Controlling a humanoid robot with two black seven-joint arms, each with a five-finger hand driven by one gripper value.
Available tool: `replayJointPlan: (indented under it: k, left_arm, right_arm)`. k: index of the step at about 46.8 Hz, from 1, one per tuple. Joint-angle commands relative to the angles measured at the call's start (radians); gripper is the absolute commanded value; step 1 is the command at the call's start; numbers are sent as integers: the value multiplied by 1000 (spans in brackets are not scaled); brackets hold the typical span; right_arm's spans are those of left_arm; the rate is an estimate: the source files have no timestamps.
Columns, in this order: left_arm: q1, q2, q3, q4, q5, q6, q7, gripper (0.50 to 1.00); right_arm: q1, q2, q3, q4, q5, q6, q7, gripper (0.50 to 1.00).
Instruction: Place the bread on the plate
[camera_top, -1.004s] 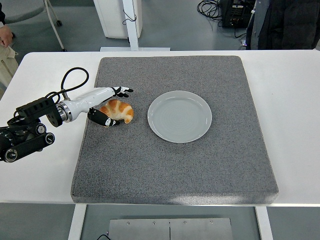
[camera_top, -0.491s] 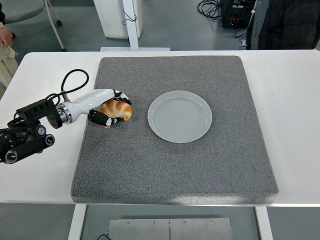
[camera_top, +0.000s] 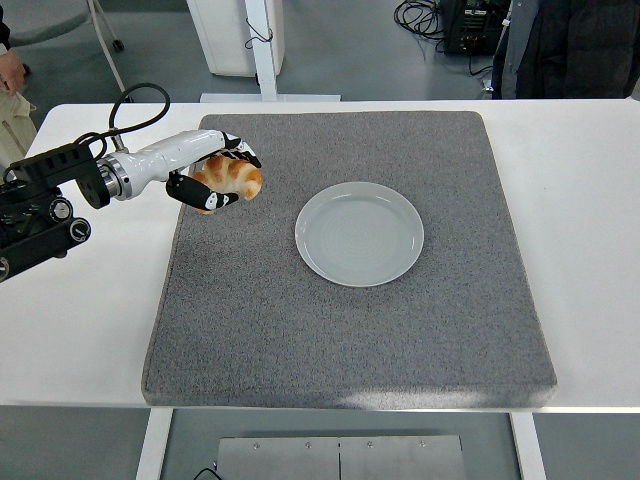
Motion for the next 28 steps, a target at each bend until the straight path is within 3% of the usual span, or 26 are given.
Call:
replayJointPlan:
  k: [1, 14, 28]
  left_arm:
    - [-47, 1, -1, -1, -13, -31, 1, 500]
    - [-213, 4, -1, -1, -39, -129, 1, 500]
    - [-339, -21, 4, -1, -44, -180, 4, 500]
  right_arm:
    - [0, 0, 0, 0, 0, 0, 0, 1000]
    - [0, 0, 0, 0, 0, 0, 0, 1000]
    - [0, 0, 0, 0, 0, 0, 0, 1000]
